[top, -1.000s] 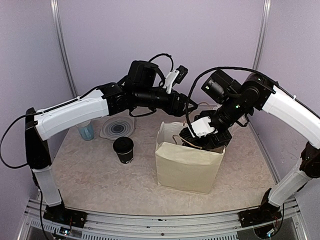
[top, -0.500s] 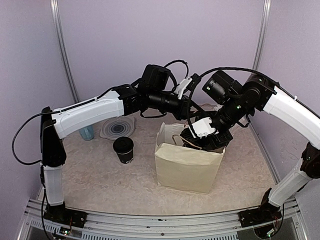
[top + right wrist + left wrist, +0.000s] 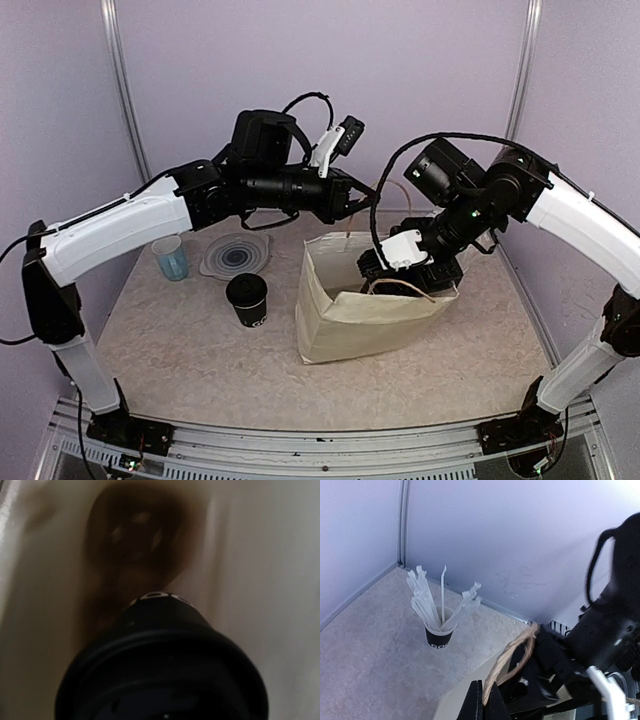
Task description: Pack the takeout coffee
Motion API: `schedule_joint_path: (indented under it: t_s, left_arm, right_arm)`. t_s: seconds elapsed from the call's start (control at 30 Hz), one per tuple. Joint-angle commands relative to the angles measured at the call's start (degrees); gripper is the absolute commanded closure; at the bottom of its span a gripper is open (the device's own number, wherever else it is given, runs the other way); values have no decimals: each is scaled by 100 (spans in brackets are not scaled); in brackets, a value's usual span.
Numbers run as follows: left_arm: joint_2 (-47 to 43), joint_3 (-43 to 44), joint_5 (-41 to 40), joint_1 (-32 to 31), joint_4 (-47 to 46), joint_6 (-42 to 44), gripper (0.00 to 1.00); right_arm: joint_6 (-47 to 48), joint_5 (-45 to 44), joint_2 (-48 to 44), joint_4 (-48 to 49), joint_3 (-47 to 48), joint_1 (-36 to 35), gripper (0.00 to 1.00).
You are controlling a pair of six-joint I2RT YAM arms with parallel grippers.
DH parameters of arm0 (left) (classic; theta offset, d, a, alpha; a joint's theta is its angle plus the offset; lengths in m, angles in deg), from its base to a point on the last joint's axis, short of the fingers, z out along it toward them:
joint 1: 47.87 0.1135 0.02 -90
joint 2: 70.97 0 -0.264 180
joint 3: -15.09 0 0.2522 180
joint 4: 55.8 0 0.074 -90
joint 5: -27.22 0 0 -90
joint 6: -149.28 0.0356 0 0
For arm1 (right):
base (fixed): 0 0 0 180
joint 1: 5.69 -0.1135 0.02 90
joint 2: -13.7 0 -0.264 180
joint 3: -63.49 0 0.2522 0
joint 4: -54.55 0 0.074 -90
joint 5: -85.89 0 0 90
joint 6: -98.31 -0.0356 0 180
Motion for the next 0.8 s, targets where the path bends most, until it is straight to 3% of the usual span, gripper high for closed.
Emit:
schedule_joint_path:
  t_s: [0.0, 0.27, 0.53, 0.77]
  left_arm:
    - [-603, -290, -556, -173, -397, -137, 100]
    - [-798, -1048, -539, -243, -811, -375, 100]
    - [-752, -1150, -237, -261, -1088, -530, 99]
    - [-997, -675, -638, -558, -125, -320, 39]
  right_arm:
    - [-104, -166, 19, 91, 61, -56, 42]
    - [-348, 55, -32, 165, -342, -56, 42]
    - [-502, 61, -132, 186, -499, -56, 42]
    - [-543, 28, -500, 238, -1018, -73, 42]
